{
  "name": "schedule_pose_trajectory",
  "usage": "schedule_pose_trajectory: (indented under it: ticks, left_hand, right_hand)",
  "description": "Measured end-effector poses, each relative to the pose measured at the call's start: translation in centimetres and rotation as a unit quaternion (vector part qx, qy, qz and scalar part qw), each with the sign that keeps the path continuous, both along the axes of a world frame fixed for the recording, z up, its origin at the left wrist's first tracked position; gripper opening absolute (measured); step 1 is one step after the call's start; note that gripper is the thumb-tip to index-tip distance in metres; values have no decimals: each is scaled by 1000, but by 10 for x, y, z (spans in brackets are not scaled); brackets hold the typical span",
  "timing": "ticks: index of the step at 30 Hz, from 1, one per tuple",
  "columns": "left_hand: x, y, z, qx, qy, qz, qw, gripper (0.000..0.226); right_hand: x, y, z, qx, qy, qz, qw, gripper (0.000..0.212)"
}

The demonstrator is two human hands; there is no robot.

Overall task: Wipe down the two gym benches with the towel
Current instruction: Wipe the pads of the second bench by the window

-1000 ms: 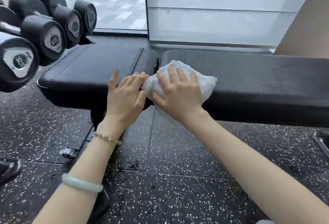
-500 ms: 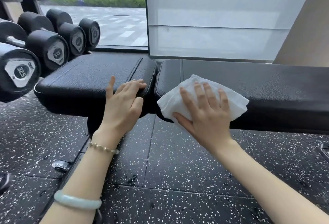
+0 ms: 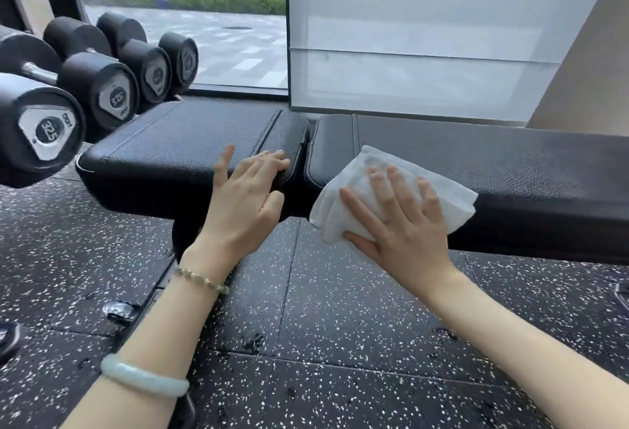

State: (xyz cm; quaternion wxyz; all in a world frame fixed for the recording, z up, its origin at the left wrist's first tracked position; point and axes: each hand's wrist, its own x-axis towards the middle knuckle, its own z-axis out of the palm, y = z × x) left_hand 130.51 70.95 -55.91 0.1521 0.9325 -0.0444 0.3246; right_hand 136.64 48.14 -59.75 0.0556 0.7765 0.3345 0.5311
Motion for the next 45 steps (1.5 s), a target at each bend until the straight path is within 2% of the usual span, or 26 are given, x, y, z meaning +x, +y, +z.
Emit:
schedule_pose_trajectory:
  ticks: [4, 7, 11, 15, 19, 23, 28, 31, 34, 38, 41, 45]
  left_hand:
    - [3, -1, -6, 46, -14, 26, 999, 53]
    - [4, -2, -7, 51, -21, 41, 998, 47]
    - [3, 0, -10, 65, -23, 42, 997, 45]
    - [3, -1, -14, 76, -30, 56, 995, 47]
    - [5, -13, -17, 42, -46, 91, 994, 47]
    - [6, -21, -18, 18, -58, 108, 992, 43]
    - [5, -17, -18, 42, -58, 91, 993, 43]
    - [5, -20, -19, 42, -49, 99, 993, 45]
    - [5, -19, -18, 47, -32, 102, 993, 48]
    - [4, -29, -16, 20, -12, 119, 993, 52]
    - [-6, -53, -18, 35, -16, 88, 995, 57]
    - [-11, -97, -27, 107, -38, -1, 994, 58]
  right_hand:
    - [-6, 46, 3, 18, 29, -30, 999, 51]
    - [-3, 68, 6, 16, 25, -16, 999, 48]
    - [5, 8, -2, -13, -18, 29, 999, 51]
    - [11, -54, -5, -30, -29, -22, 999, 59]
    - [2, -5, -4, 27, 7, -44, 999, 62]
    - [0, 40, -3, 33, 33, -17, 999, 60]
    - [11, -30, -17, -12, -28, 1, 1000, 51]
    - [12, -62, -23, -1, -17, -27, 999, 51]
    - [7, -30, -21, 38, 13, -45, 998, 58]
    - [4, 14, -16, 14, 30, -9, 999, 60]
    - [10, -15, -18, 3, -1, 15, 1000, 54]
    - [22, -103, -28, -22, -50, -18, 998, 55]
